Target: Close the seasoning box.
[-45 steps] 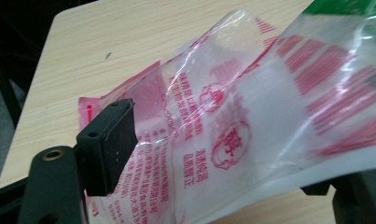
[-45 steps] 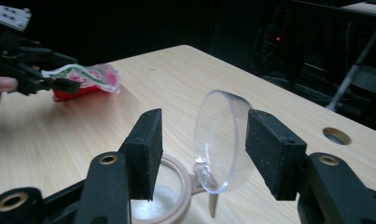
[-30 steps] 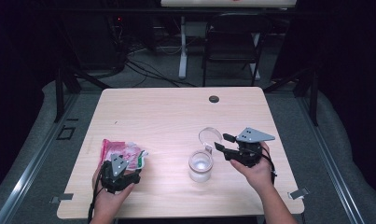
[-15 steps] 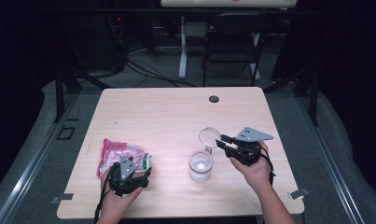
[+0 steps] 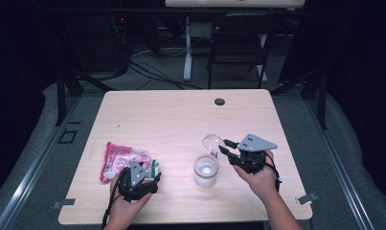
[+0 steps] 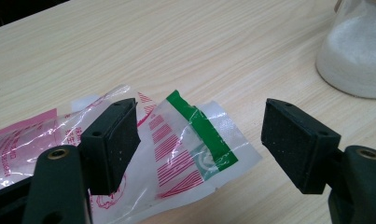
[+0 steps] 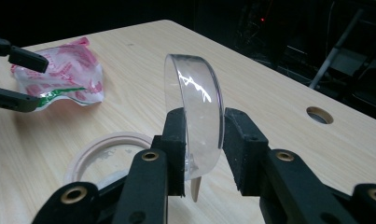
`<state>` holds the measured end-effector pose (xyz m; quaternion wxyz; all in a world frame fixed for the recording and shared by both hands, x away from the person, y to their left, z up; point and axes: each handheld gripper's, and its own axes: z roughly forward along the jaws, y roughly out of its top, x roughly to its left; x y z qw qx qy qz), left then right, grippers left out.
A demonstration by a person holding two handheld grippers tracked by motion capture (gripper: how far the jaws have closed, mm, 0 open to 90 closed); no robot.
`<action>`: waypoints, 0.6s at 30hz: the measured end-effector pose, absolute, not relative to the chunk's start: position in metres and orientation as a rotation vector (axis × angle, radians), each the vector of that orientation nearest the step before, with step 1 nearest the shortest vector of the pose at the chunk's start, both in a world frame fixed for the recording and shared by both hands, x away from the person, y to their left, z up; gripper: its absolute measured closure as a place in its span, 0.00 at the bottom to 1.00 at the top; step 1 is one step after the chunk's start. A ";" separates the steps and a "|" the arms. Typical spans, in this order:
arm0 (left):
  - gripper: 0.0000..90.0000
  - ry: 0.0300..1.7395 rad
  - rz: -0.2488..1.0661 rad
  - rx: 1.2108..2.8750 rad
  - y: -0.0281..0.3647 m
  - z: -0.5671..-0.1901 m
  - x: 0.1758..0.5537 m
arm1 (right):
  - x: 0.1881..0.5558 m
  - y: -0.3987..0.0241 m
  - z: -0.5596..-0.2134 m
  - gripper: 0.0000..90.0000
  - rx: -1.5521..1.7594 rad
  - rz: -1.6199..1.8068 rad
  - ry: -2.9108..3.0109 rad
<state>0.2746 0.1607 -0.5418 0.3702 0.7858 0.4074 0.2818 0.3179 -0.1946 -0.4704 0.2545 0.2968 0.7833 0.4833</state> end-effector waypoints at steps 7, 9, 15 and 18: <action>0.31 1.028 0.731 1.992 0.161 -0.538 0.273 | 0.311 -0.189 -0.470 0.75 0.763 1.310 2.147; 0.31 1.025 0.727 1.990 0.160 -0.538 0.273 | 0.309 -0.187 -0.470 0.74 0.750 1.305 2.154; 0.31 1.008 0.722 1.990 0.156 -0.537 0.275 | 0.302 -0.182 -0.471 0.72 0.697 1.263 2.166; 0.31 0.999 0.715 1.993 0.155 -0.537 0.276 | 0.299 -0.179 -0.472 0.70 0.664 1.246 2.183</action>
